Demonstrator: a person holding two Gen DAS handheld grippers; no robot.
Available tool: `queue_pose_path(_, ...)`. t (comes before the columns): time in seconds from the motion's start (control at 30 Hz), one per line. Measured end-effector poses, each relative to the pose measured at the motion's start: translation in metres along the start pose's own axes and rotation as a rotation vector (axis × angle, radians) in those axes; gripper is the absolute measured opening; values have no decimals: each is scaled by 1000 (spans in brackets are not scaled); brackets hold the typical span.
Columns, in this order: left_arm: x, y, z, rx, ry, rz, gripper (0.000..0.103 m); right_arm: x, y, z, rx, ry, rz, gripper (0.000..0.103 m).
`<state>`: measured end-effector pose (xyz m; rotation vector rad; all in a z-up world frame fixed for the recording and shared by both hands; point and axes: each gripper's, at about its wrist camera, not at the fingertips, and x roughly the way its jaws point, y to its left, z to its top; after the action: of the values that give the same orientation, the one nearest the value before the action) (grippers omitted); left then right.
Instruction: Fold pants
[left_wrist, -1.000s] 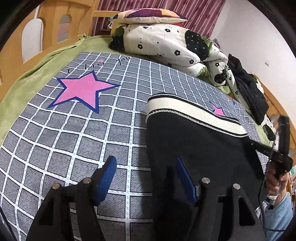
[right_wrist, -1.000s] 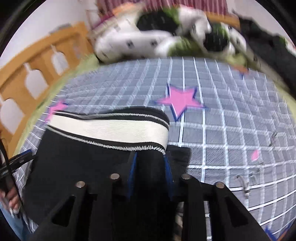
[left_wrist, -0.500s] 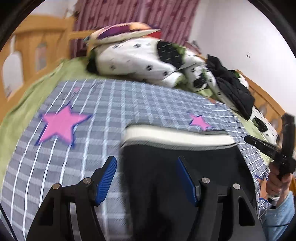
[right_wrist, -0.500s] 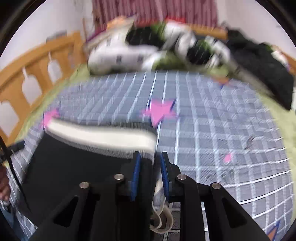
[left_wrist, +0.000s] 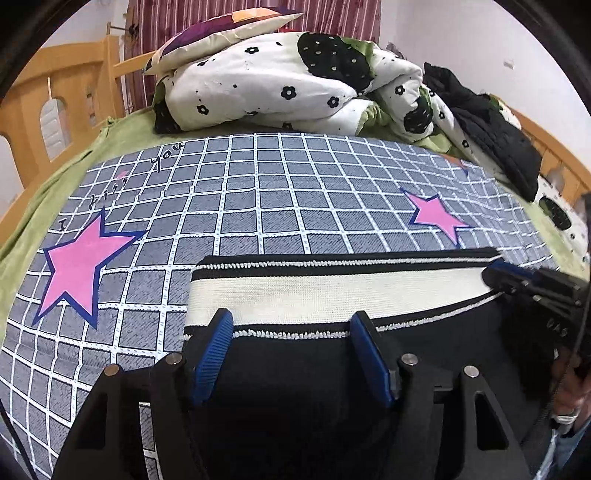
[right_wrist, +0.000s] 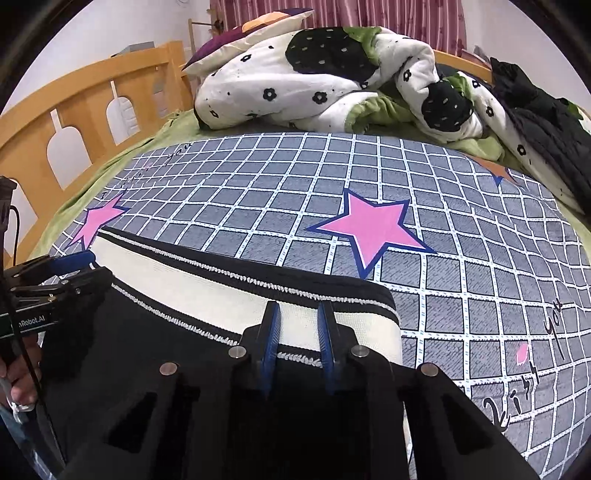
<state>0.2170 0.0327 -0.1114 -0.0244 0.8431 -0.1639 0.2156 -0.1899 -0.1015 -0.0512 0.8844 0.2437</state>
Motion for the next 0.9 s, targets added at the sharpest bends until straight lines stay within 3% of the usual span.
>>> queue_pose_path(0.23, -1, -1, -1, 0, -14, -2, 64, 2, 1, -4, -11, -15, -15, 21)
queue_pose_path(0.37, -2, 1, -3, 0, -21, -1, 64, 1, 4, -4, -18, -20, -8, 28)
queue_pose_path(0.47, -4, 4, -3, -15, -21, -21, 64, 1, 9, -5, -49, -17, 5, 37)
queue_pose_path(0.57, -19, 15, -5, -30, -2, -38, 60, -2, 13, -5, -84, -6, -7, 37)
queue_pose_path(0.63, -32, 20, -9, -51, 22, -91, 57, -17, 6, -6, -63, 5, 11, 36)
queue_pose_path(0.7, -53, 21, -25, -77, 54, -201, 57, -41, -3, -13, -15, -11, 52, 36)
queue_pose_path(0.8, -82, 10, -56, -70, 55, -280, 58, -79, -7, -34, 24, -39, 89, 36)
queue_pose_path(0.83, -90, 2, -71, -42, 61, -290, 58, -90, -6, -46, 23, -47, 96, 36)
queue_pose_path(0.9, -94, -12, -100, 21, 99, -228, 57, -102, -2, -77, 10, -33, 109, 36)
